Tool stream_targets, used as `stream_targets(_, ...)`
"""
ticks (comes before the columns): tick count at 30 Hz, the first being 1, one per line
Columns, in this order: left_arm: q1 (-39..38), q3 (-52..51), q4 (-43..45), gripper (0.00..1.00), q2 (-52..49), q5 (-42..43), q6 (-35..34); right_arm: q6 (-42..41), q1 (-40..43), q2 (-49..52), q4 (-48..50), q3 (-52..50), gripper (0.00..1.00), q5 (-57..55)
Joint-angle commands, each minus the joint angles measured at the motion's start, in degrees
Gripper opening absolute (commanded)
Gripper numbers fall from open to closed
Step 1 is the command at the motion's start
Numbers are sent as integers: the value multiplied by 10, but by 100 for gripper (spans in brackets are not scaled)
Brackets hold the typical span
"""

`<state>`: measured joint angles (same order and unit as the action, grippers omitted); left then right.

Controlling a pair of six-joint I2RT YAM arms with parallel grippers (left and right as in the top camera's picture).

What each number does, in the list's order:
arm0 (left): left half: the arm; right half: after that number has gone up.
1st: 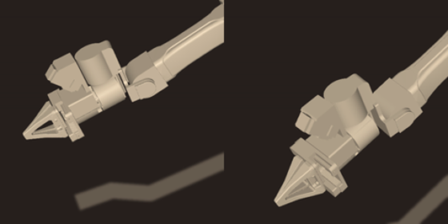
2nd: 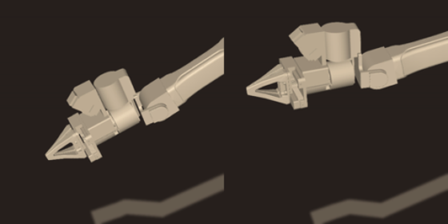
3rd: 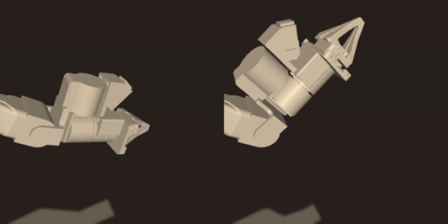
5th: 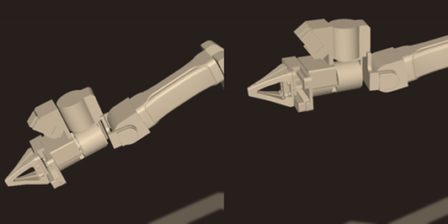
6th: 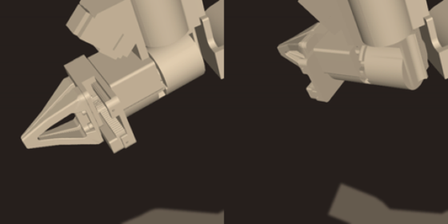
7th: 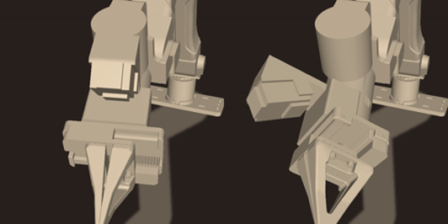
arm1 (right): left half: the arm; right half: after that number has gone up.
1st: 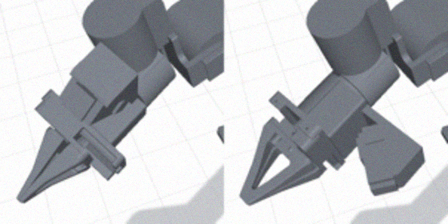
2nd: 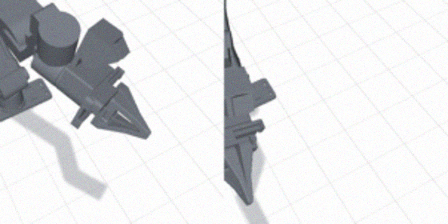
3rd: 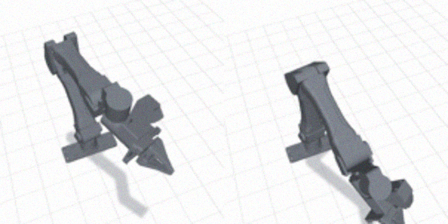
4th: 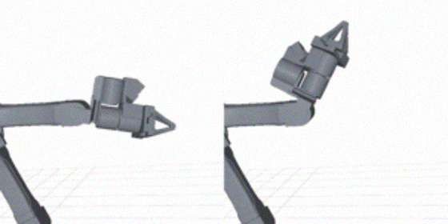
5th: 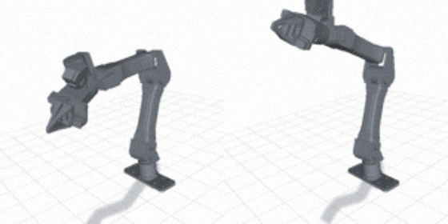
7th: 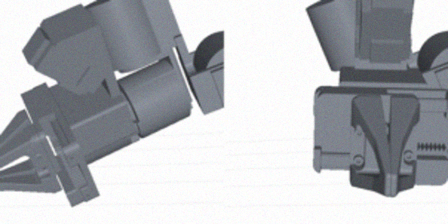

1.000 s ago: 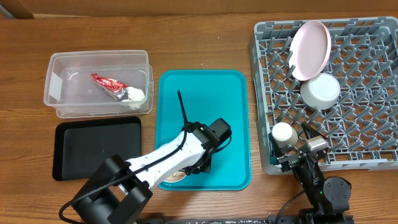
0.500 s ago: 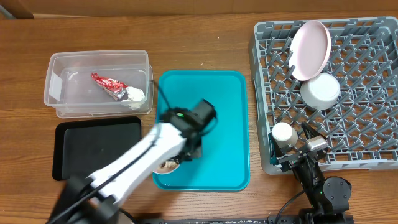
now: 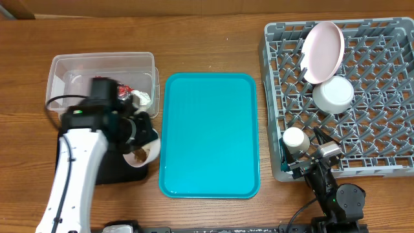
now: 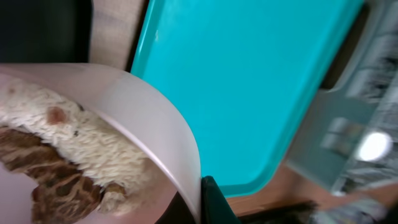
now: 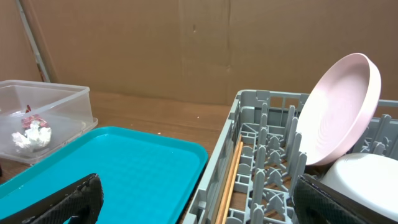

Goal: Sort waste into correct bins and load items into the dishwasher
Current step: 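Tip the plate over the black tray to dump the food scraps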

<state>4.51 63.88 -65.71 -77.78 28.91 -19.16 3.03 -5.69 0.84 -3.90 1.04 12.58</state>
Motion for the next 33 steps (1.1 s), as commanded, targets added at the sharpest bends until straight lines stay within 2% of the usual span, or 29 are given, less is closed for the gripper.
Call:
stream_targets(1, 70, -18, 6, 4, 10, 142, 128, 0, 2, -5, 3, -6, 100, -5)
stream_targets(5, 168, -59, 24, 4, 10, 239, 218, 0, 2, -5, 3, -6, 100, -5)
stream_targets(9, 263, -125, 60, 4, 10, 389, 304, 0, 2, -5, 3, -6, 100, -5)
stream_targets(14, 337, -189, 77, 4, 1, 479, 368, 0, 2, -5, 3, -6, 100, -5)
stream_targets(18, 367, -220, 76, 4, -5, 516, 410, 0, 2, -5, 3, -6, 100, -5)
stream_targets(25, 379, -230, 74, 4, -5, 567, 435, 0, 2, -5, 3, -6, 100, -5)
stream_targets(28, 379, -230, 64, 4, -5, 566, 437, 0, 2, -5, 3, -6, 100, -5)
stream_targets(30, 379, -230, 45, 4, -5, 561, 467, 0, 2, -5, 3, -6, 100, -5)
stream_targets(33, 380, -230, 49, 4, -5, 516, 479, 0, 2, -5, 3, -6, 100, -5)
